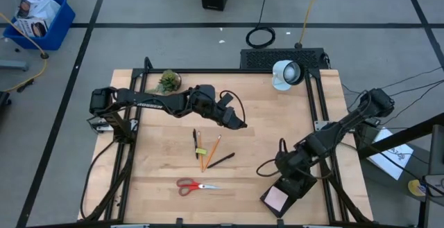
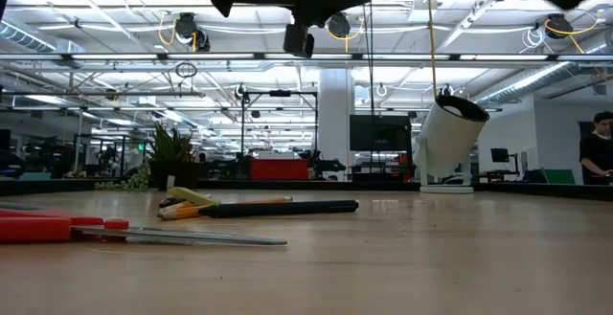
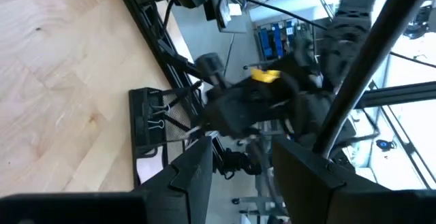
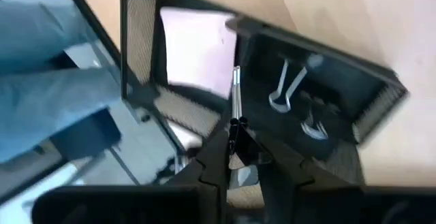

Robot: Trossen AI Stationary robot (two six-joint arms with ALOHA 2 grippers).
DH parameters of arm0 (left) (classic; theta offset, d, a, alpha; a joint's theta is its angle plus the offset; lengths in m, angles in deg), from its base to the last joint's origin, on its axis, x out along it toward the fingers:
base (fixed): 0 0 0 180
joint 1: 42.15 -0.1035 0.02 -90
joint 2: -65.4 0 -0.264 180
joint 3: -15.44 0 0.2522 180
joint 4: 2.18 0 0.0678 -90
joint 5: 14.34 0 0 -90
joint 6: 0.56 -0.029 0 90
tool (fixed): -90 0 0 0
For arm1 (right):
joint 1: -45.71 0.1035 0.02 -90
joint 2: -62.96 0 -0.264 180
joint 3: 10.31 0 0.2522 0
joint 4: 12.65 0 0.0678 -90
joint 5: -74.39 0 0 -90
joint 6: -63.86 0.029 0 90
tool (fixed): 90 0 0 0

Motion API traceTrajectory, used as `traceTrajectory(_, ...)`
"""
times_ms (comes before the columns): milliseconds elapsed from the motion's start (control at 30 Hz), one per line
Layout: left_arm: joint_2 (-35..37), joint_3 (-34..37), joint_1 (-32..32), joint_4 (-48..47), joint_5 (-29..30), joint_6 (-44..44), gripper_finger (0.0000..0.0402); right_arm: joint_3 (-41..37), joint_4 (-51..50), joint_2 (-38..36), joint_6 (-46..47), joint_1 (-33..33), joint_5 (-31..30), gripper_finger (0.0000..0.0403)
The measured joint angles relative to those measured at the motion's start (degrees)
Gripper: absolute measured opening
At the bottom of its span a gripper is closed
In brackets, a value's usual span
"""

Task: Pick and place office supplies into organizer
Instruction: Put the black clip binder into the desk organizer

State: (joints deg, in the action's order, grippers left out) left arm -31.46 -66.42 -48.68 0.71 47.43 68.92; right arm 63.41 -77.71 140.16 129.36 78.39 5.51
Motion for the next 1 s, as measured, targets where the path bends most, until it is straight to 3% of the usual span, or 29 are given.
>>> traceTrajectory(267, 0.0, 0.0, 0.0, 0.1, -0.7, -1.3, 0.0154, -10.5, 15.2, 0.0, 8.1, -2.2, 4.0, 0.0050)
traceTrajectory(733, 0.0, 0.0, -0.1, 0.1, -3.3, -3.0, 0.0154, -11.9, 8.9, -0.1, 9.6, -5.0, 6.2, 0.0052)
traceTrajectory(867, 0.0, 0.0, -0.2, -0.1, -3.2, -2.8, 0.0154, -11.9, 10.5, -0.1, 8.1, -4.9, 5.9, 0.0077)
traceTrajectory(1000, 0.0, 0.0, -0.3, -0.1, -3.0, -2.1, 0.0154, -11.9, 10.4, -0.1, 7.3, -4.9, 5.6, 0.0129)
